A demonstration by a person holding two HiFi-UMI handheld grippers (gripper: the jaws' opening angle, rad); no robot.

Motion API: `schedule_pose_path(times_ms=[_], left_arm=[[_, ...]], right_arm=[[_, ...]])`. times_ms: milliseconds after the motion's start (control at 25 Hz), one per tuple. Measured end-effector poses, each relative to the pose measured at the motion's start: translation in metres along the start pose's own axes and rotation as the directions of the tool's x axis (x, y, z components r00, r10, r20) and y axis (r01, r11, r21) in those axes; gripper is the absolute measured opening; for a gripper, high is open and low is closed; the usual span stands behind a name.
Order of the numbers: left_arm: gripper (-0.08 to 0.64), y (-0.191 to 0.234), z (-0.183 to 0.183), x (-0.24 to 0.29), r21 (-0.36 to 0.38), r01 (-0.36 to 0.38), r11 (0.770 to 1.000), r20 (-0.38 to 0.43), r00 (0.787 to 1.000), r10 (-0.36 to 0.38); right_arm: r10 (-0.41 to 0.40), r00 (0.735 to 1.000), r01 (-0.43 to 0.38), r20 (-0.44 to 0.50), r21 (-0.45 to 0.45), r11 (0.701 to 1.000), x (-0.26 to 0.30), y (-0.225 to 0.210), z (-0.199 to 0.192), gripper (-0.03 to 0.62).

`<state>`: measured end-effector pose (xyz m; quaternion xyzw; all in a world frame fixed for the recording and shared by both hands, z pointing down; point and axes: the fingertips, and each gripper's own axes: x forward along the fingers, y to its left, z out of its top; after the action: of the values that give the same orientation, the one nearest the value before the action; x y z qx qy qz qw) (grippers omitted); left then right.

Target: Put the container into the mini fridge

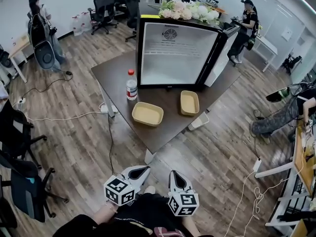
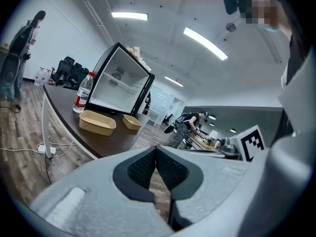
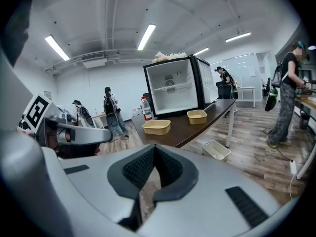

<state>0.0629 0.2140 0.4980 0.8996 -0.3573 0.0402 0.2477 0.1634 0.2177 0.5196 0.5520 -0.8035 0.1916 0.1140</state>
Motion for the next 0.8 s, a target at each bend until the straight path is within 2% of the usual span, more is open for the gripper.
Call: schedule_pose_path(times_ms=[160,480,800], left_arm=[[0.008,-0.007,0.002,0.018,-0.007,-0.019,1.000,0.020,1.000,0.019],[0.009,-0.010,0.001,0.036,-0.008,-0.030,1.000,0.014,0.999,0.030],[0.009,0.010,0.009,0.050,-0.025,-0.060,0.998,0.017,0.998,0.060]], right_arm=[[0.023,1.000,-0.023,-0.010,-0.024,0.999,0.001,-0.017,0.002,0.008],[0.041,0.999,-0.041,-0.015,-0.013,0.999,0.007,-0.032,0.002,0.008],[0.052,0.998,-0.052,-0.028,-0.009,0.999,0.025,-0.042,0.009,0.008]])
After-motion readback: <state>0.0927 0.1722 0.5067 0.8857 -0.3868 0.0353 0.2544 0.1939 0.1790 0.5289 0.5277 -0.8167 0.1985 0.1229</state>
